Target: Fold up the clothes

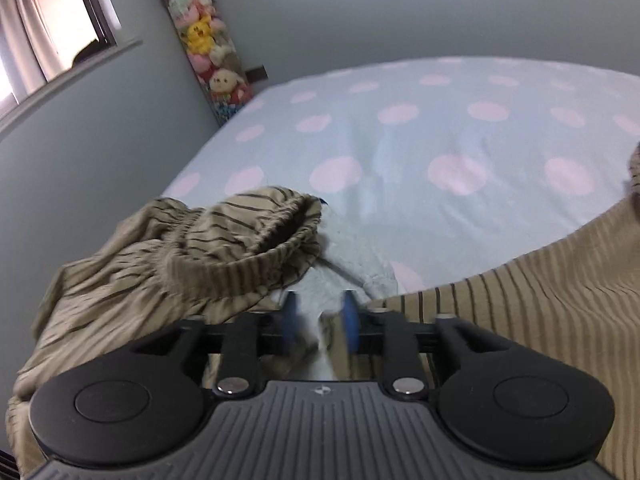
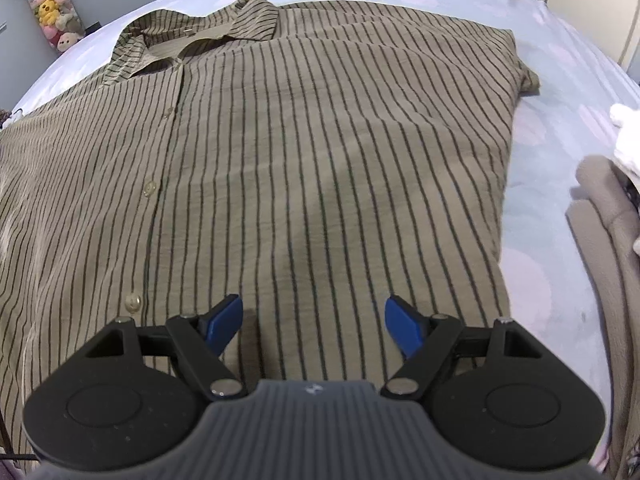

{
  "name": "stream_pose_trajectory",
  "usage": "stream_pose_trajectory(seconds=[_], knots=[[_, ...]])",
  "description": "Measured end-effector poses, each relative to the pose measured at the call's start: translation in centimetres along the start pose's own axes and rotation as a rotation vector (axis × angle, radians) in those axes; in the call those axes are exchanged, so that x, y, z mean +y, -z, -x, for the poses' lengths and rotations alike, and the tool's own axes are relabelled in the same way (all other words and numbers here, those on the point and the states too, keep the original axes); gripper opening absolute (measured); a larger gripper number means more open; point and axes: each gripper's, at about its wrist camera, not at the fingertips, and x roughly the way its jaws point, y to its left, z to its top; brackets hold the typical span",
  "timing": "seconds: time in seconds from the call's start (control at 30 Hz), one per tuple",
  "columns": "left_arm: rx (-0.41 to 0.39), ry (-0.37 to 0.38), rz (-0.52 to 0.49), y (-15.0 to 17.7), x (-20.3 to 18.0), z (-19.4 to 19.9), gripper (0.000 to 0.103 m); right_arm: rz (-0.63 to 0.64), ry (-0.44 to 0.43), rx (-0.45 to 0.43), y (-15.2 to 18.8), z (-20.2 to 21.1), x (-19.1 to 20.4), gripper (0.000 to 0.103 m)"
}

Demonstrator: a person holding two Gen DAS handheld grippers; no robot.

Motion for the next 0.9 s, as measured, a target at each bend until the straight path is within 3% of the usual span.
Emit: stream_pose_trajectory(seconds=[0.07,0.17,0.43,0.57,0.73,0.9], knots=[[-0.013,0.010,0.010,0.7,0.2,2.0,0.039,-0.004,-0.011,-0.002,0.2,0.4,-0.2,0.080],[-0.029,0.032,0.027,1.8,0.4,5.1,0.039,-0.002,-0.029,-0.013,0.2,1.0,-0.3,0.080],[0.164,0.359,0.067,10.1,-3.5,18.0,0.039,-0.009,-0.127,-0.081,1.1,3.6,-0.6,0.080],[0.255,0.465,0.065,14.9,-6.5,22.9,0.043,-0.027,-0.141,-0.100,2.8,5.3,-1.3,0.080],[0.329,0.505,0.038,19.8,-9.4,27.0,0.047,-0.050,-0.159,-0.124,4.8,7.3,-2.1,0.080],[0.368,0.480,0.062,22.6,-12.3,28.9,0.056,-0.074,-0.164,-0.145,6.7,9.2,-3.3,0.080]])
